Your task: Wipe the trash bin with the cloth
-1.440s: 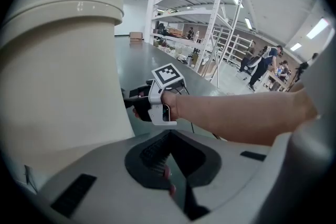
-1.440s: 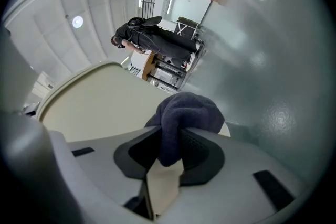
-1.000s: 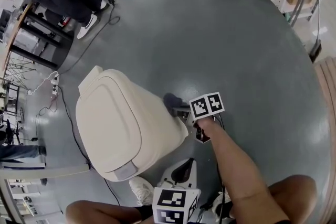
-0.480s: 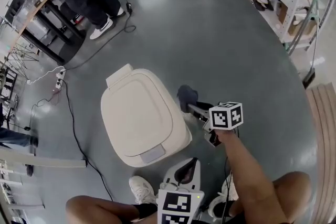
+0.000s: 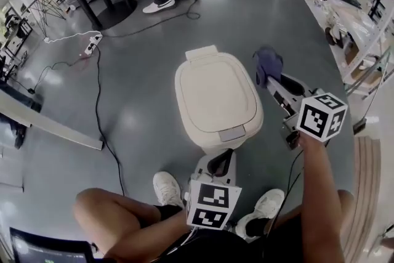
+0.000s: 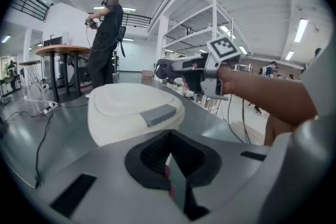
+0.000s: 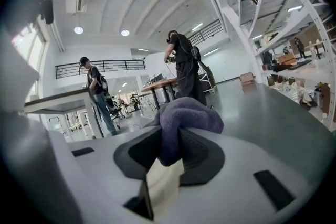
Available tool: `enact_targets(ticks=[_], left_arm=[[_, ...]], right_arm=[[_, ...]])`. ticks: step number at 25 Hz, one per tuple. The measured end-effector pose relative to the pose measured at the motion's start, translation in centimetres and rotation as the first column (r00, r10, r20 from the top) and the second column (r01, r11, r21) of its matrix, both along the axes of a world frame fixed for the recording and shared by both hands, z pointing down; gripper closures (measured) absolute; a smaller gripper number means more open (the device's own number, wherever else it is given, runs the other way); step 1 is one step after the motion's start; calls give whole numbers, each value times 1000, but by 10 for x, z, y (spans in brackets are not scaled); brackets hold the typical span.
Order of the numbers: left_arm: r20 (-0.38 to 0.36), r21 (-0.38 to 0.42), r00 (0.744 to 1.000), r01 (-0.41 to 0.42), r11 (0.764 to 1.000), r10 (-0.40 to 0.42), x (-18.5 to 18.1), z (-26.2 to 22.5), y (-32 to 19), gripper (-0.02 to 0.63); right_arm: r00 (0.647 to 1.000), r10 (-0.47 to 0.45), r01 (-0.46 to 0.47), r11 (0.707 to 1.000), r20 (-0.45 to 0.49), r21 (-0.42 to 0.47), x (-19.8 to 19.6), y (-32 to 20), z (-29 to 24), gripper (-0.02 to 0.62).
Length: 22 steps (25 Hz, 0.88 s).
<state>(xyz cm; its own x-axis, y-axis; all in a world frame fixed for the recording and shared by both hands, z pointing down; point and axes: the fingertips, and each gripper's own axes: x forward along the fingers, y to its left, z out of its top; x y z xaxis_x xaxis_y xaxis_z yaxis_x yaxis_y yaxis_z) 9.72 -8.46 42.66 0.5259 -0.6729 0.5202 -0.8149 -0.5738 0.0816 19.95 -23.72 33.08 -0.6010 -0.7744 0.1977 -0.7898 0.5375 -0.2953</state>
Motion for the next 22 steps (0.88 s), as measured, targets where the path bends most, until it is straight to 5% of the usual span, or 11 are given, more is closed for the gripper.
enact_targets(ticks=[5,10,22], left_arm=[[58,69,991,113,991,-117,-80,10,-4,606],[34,63,967,251,966,-254,-168,16,-6,606],[-81,59,918,394,917,-389,-277,8,-35,606]], right_arm=[[992,-88,91,996,89,-21,-90,31,-60,503],[988,-107,107,994,109,3,-179,67,-70,503],[990,-96,100,994,-108,33,-319,130,9,503]])
